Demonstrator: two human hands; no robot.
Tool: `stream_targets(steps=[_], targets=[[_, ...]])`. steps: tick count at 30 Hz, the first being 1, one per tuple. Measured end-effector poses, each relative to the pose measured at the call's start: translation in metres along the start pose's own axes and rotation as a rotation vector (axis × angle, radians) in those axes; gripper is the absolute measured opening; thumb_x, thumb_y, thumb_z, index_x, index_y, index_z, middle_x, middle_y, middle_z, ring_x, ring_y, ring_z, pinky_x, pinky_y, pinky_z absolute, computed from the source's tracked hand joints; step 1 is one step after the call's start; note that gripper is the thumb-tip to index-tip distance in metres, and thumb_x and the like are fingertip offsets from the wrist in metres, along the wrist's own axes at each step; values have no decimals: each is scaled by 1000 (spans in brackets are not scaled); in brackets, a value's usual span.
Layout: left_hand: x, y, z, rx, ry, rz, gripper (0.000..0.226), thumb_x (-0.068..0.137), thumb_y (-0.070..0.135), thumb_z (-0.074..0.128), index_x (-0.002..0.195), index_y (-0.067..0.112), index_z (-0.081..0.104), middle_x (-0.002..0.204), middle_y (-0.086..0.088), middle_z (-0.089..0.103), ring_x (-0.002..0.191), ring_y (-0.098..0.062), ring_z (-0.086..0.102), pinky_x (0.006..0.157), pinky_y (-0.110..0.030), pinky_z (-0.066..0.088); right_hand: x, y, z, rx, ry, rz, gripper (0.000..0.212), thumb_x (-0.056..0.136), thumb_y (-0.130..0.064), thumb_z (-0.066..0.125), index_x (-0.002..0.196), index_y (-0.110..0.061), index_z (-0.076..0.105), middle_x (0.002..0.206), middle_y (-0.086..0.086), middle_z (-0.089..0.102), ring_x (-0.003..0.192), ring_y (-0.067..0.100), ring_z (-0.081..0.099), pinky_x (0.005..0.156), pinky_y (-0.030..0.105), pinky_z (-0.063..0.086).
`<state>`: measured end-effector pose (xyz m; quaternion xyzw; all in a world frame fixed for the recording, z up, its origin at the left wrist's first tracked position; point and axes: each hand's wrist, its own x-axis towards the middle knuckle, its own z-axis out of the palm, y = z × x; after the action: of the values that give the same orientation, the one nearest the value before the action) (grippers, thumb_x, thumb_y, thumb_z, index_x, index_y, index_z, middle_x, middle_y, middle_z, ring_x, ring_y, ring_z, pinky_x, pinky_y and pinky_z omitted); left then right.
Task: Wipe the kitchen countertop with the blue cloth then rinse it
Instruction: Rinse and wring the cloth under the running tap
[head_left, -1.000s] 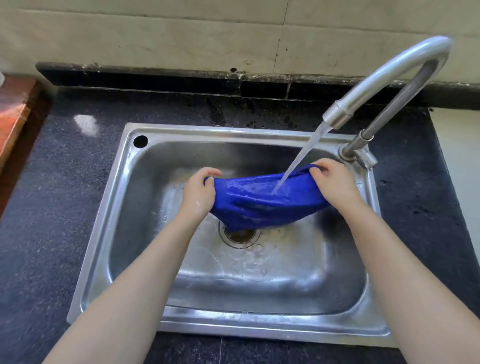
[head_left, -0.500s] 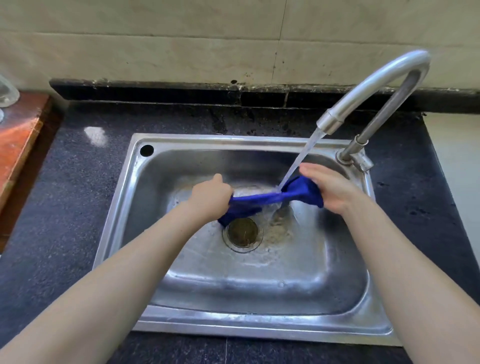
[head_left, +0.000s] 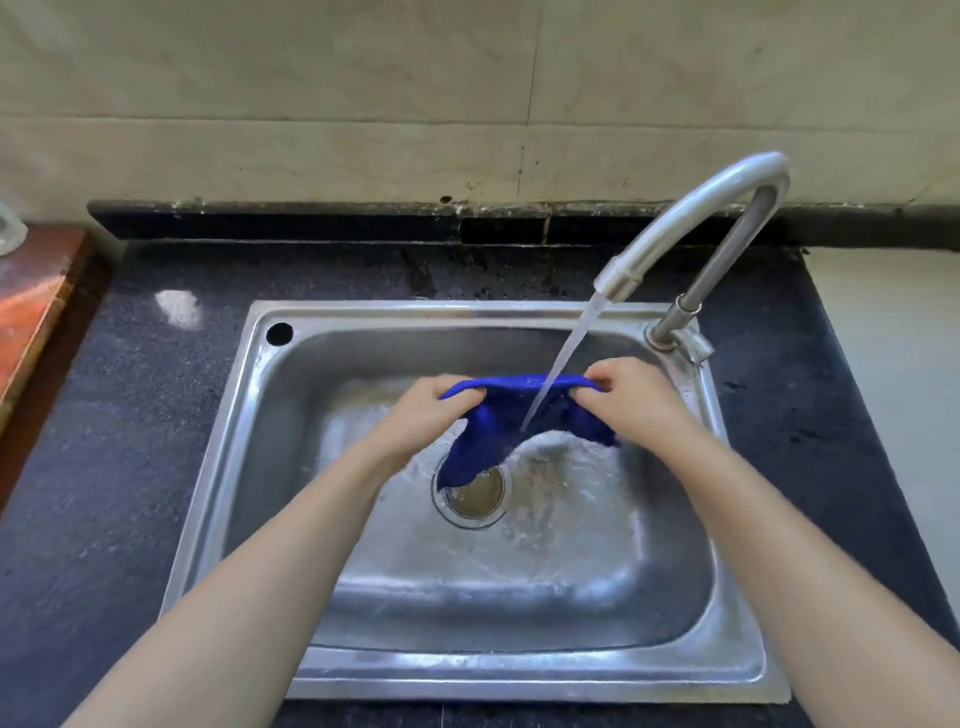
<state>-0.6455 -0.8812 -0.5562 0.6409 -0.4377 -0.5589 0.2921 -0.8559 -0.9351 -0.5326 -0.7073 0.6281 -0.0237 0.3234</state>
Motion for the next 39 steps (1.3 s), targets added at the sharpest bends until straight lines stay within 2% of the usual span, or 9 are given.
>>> stream_targets(steps=[5, 8, 13, 16, 20, 25, 27, 30, 39], targets=[[-5, 3, 60, -708, -45, -132, 29, 95, 35, 47, 109, 14, 62, 89, -3, 70, 76, -15, 65, 59, -26, 53, -22, -40, 37, 589, 21, 40, 23, 90, -24, 54, 76, -7, 63, 77, 13, 67, 76, 30, 64, 79, 46, 53], [5, 11, 74, -799, 78, -201, 33, 90, 41, 55, 106, 12, 62, 92, -10, 70, 77, -21, 67, 57, -28, 54, -31, -33, 31, 699, -41, 33, 25, 92, -16, 47, 94, -31, 67, 98, 1, 71, 97, 21, 65, 92, 42, 50], [20, 14, 82, -675, 267, -303, 15, 87, 28, 57, 82, 14, 60, 74, -11, 62, 65, -25, 57, 61, -33, 48, -42, 19, 1, 428, 281, 33, 18, 87, -9, 54, 74, -21, 49, 71, -6, 51, 65, 11, 47, 58, 14, 37], [17, 15, 85, -739, 215, -308, 12, 82, 24, 50, 75, 15, 54, 64, -10, 40, 57, -22, 27, 52, -27, 23, -38, 42, 14, 184, -7, 116, 17, 82, -5, 50, 74, -20, 45, 73, -1, 53, 70, 21, 50, 53, 14, 34], [15, 13, 88, -934, 145, -256, 22, 85, 24, 45, 76, 11, 60, 67, -14, 48, 61, -25, 34, 62, -32, 28, -37, 50, 21, -198, -484, 31, 56, 86, -16, 56, 138, -20, 36, 139, 3, 44, 121, 21, 48, 86, 18, 36], [15, 17, 86, -1050, 48, -329, 18, 86, 19, 41, 76, 11, 55, 67, -11, 45, 56, -19, 27, 61, -29, 25, -34, 55, -30, 98, 200, 78, 11, 86, -22, 58, 95, -28, 60, 91, -5, 65, 84, 18, 62, 79, 35, 51], [12, 23, 87, -1066, -16, -353, 21, 86, 22, 39, 74, 14, 54, 70, -9, 47, 60, -19, 26, 59, -25, 28, -27, 61, -55, 113, 495, 57, 9, 87, -24, 61, 95, -22, 60, 98, 2, 60, 81, 21, 60, 75, 37, 50], [10, 27, 87, -1003, -146, -443, 17, 85, 33, 41, 70, 26, 47, 70, 5, 45, 68, -16, 24, 48, -18, 27, -11, 69, -64, -88, 378, 115, 38, 88, -34, 59, 122, -18, 52, 121, 6, 49, 98, 25, 56, 78, 41, 50], [13, 22, 92, -962, -176, -451, 22, 82, 40, 42, 68, 24, 46, 63, 7, 46, 64, -14, 21, 56, -29, 8, 12, 86, -65, -246, 314, 51, 30, 98, -30, 35, 95, -16, 62, 88, 8, 67, 81, 30, 60, 68, 41, 51]])
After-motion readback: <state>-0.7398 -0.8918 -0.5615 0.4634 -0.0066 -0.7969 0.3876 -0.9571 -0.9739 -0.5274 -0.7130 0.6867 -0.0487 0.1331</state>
